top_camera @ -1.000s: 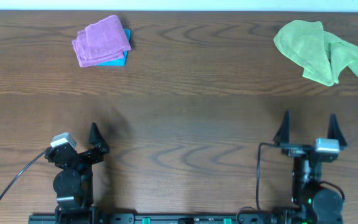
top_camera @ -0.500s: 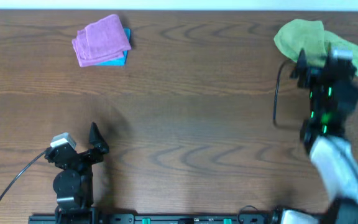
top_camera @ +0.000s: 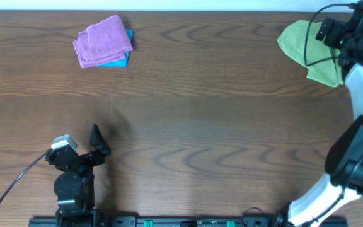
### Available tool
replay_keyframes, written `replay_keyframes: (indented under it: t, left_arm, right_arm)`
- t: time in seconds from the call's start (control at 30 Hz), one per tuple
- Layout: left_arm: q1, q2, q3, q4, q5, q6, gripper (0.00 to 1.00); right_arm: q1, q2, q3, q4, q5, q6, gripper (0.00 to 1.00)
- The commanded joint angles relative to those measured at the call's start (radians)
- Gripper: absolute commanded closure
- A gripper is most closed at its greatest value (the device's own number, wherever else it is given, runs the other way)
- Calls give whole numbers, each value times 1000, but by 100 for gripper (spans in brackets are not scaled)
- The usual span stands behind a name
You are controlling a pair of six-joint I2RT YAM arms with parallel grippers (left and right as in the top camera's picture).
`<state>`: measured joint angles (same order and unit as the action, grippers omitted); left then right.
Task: Fold the cloth
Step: 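Reach the right gripper to the crumpled green cloth and grasp it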
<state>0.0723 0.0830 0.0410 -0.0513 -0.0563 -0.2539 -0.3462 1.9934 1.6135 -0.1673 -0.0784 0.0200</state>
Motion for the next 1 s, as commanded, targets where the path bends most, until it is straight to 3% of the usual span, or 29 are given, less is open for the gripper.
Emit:
replay_keyframes:
  t: [0.0, 0.27, 0.6, 0.8, 0.97]
  left_arm:
    - [6, -5, -36, -19, -9, 18, 5]
    - [6, -5, -36, -19, -9, 18, 5]
    - [6, -5, -36, -19, -9, 18, 5]
    - [6, -5, -36, -19, -9, 18, 4]
    - [6, -5, -36, -19, -9, 18, 5]
  right_arm:
    - [-24, 85, 109, -78, -8, 35, 1]
    - [-60, 169, 161, -240, -140, 79, 1]
    - [-54, 169, 161, -305, -268, 63, 1]
    - [8, 169, 161, -367, 114, -4, 1]
    - [63, 201, 161, -352, 240, -45, 1]
